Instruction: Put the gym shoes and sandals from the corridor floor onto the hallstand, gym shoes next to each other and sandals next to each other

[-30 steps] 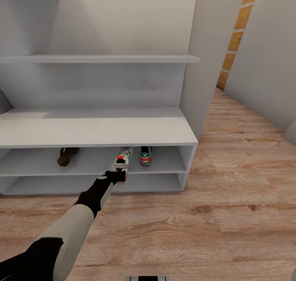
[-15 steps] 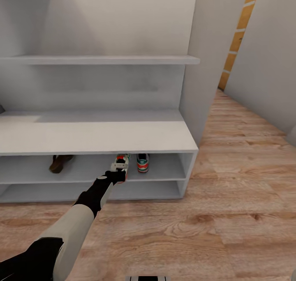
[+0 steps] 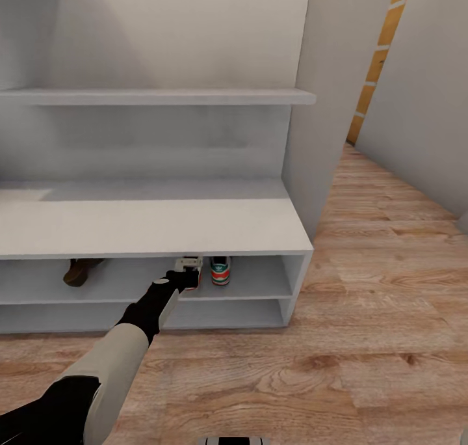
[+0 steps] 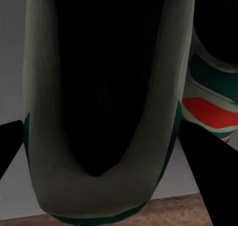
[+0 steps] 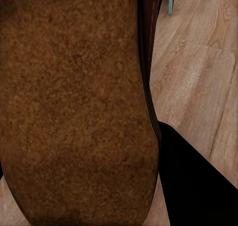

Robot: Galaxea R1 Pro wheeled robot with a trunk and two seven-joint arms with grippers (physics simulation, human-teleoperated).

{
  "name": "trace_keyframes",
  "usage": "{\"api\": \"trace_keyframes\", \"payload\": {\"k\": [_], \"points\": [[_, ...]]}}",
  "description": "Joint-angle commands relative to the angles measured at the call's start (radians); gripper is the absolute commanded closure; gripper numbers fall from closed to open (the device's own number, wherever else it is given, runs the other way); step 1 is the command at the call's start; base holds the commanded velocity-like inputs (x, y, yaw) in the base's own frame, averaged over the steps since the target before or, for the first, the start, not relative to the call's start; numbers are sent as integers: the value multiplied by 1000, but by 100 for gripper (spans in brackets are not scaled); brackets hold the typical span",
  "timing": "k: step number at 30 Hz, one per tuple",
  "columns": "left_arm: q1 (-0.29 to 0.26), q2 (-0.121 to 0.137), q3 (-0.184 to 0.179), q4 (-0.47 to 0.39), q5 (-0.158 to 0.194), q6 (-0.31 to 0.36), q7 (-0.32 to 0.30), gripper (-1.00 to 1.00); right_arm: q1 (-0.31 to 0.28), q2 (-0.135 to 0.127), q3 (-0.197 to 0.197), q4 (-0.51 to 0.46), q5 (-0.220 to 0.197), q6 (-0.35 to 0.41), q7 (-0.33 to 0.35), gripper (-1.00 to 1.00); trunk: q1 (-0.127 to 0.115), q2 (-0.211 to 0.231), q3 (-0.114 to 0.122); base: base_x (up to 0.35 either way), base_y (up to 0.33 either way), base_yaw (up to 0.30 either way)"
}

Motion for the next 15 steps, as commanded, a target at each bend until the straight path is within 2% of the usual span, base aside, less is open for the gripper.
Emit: {"api": "trace_keyframes", "payload": {"k": [1, 15], "points": [[0, -1, 3, -2, -7, 6, -3, 100, -1, 0, 0, -1, 1, 5, -1, 100, 0, 0, -1, 4, -2, 0], [0, 0, 3, -3, -7, 6, -3, 100, -1, 0, 0, -1, 1, 5, -1, 100, 0, 0, -1, 0, 0, 0]]}}
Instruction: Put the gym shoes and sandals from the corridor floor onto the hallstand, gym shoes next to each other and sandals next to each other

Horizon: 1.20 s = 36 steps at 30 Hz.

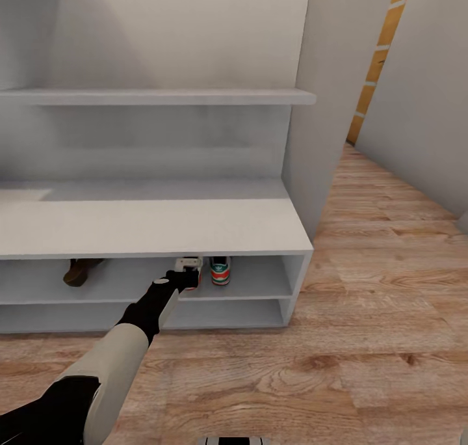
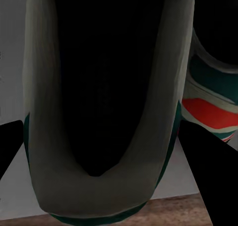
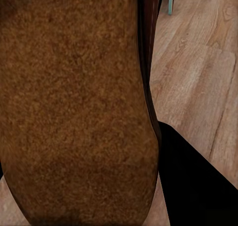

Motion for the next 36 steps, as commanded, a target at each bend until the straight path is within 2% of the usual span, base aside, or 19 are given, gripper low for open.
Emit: {"api": "trace_keyframes", "payload": {"k": [1, 4, 11, 36], "points": [[0, 0, 3, -2, -7, 6, -4, 100, -1, 0, 0, -1, 1, 5, -1, 100, 0, 0, -1, 0, 0, 0], [0, -1, 3, -2, -7, 6, -4, 100, -1, 0, 0, -1, 1, 5, -1, 100, 0, 0, -1, 0, 0, 0], [0, 0, 2, -2, -7, 6, -5, 100, -1, 0, 0, -1, 1, 5, -1, 100, 3, -2, -28, 0, 0, 0], [0, -1, 3, -2, -6, 6, -5, 100, -1, 0, 0, -1, 1, 5, -1, 100, 3, -2, -28, 53, 0, 0]]}}
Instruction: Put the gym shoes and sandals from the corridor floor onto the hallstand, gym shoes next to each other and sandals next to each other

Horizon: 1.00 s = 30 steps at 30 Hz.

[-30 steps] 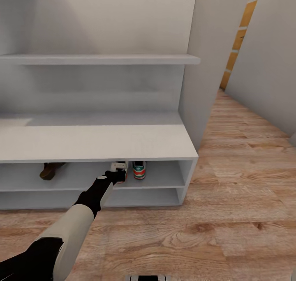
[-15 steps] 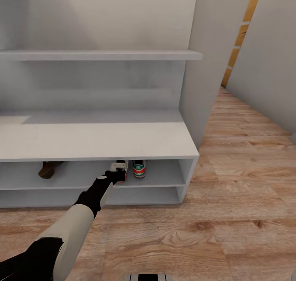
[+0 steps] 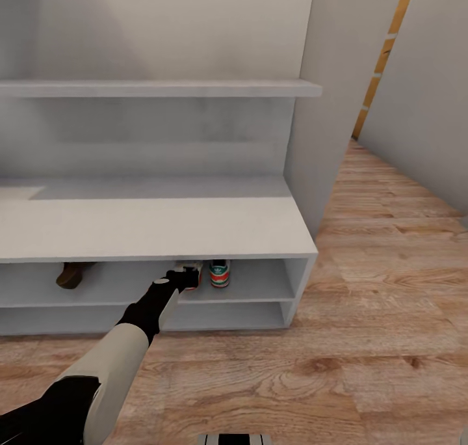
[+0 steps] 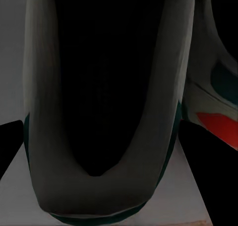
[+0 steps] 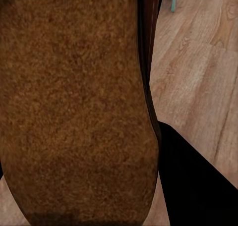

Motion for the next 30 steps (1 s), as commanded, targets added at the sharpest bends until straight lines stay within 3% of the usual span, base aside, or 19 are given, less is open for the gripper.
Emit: {"api": "trace_keyframes", "payload": {"k": [1, 13, 14, 23, 30], "points": [[0, 0, 3, -2, -7, 6, -4, 100, -1, 0, 0, -1, 1, 5, -1, 100, 0, 0, -1, 121, -21, 0], [0, 0, 3, -1, -7, 6, -4, 100, -1, 0, 0, -1, 1, 5, -1, 100, 0, 0, -1, 50, -22, 0], [0, 0, 3, -1, -7, 6, -4, -100, -1, 0, 0, -1, 1, 5, -1, 100, 0, 0, -1, 0, 0, 0], [0, 1, 4, -2, -7, 6, -4, -100, -1, 0, 0, -1, 1, 5, -1, 100, 0, 0, -1, -14, 0, 0], [0, 1, 4, -1, -7, 6, -4, -100, -1, 0, 0, -1, 1, 5, -1, 100, 0, 0, -1, -296, 0, 0]]}}
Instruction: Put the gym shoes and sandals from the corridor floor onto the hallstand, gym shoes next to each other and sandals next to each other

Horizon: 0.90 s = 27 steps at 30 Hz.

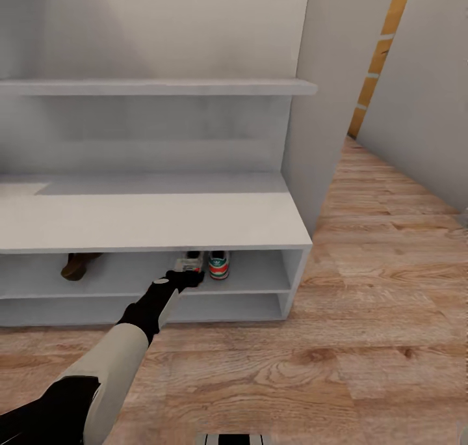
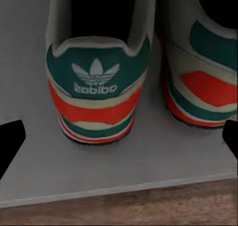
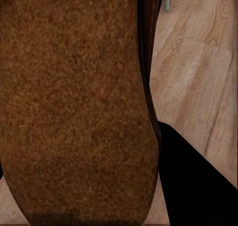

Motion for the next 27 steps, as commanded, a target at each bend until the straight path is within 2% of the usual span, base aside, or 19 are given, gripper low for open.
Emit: {"api": "trace_keyframes", "payload": {"k": [1, 14, 21, 27], "points": [[0, -1, 3, -2, -7, 6, -3, -100, -1, 0, 0, -1, 2, 5, -1, 100, -1, 0, -1, -336, 0, 0], [1, 2, 4, -1, -7, -3, -3, -100, -1, 0, 0, -1, 1, 5, -2, 100, -1, 0, -1, -339, 0, 0], [20, 7, 6, 0, -6, -97, -3, -100, -1, 0, 0, -1, 2, 4, -4, 100, -1, 0, -1, -339, 0, 0], [49, 23, 8, 0, 4, -137, -2, -100, -1, 3, 0, -1, 1, 3, -4, 100, -1, 0, -1, -308, 0, 0]]}}
